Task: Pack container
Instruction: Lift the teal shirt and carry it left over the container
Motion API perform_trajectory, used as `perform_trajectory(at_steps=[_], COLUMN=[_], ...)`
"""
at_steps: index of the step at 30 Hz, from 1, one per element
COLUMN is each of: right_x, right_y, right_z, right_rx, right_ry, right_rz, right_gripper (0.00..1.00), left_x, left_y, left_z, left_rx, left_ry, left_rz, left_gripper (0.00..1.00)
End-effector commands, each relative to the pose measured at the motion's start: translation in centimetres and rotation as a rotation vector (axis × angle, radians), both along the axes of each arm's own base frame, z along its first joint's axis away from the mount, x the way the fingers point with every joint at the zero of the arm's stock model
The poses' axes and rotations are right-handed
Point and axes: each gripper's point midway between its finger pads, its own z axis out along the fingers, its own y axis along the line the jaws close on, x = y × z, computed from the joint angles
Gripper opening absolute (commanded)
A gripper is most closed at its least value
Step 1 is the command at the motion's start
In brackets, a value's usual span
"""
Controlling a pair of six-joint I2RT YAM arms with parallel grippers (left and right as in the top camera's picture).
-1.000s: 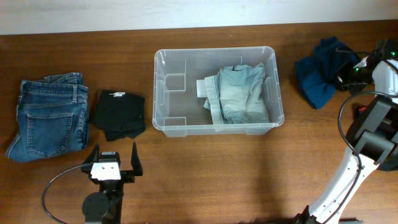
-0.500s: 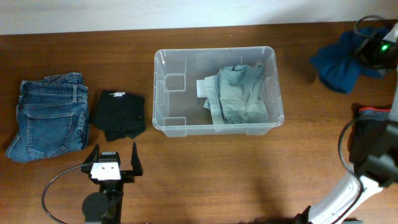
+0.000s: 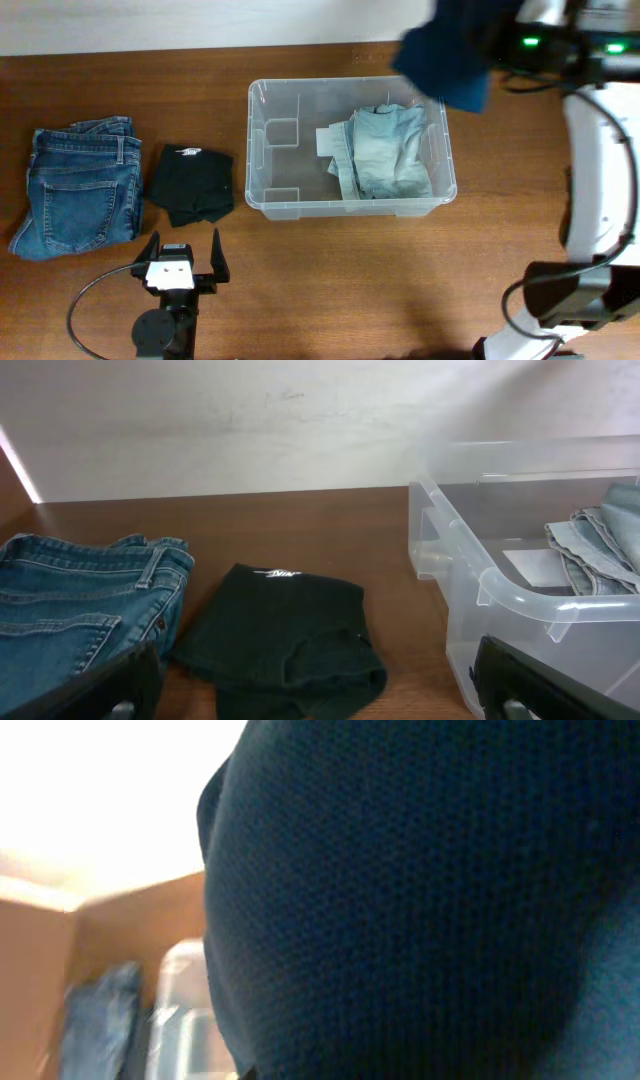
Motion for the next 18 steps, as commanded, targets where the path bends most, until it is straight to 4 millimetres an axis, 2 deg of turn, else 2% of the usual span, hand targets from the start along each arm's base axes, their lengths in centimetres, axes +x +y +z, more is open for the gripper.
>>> perform_trajectory(at_steps=[1,4,10,13,18], right_x=[-2.3,-3.2,-4.4,-5.1,-6.0], right_y=[7.3,12.0,18.3,20.5,21.8], right_z=[4.6,4.8,3.9,2.7,1.2], right_rx=[0.021,0.016,-0.033,-0.066,-0.074], right_ry=[-0.131,-0.156,-0.189,-0.186,-0.164], right_rz=[0.186,0.287,0.424,0.501,0.592], right_gripper=[0.04,0.04,0.04,0.04,0.04], left_x=[0.0,0.0,0.0,0.0,0.0], left_y=[-0.1,-0.1,-0.1,-0.1,-0.1], left_z=[-0.1,-0.1,-0.1,-0.1,-0.1], left_rx=[0.014,0.014,0.014,0.014,0.014], left_ry=[-0.003,-0.003,-0.003,-0.003,-0.003], left_rz=[-0.012,-0.011,-0.011,-0.012,-0.012], left_gripper=[0.99,0.99,0.99,1.0,1.0])
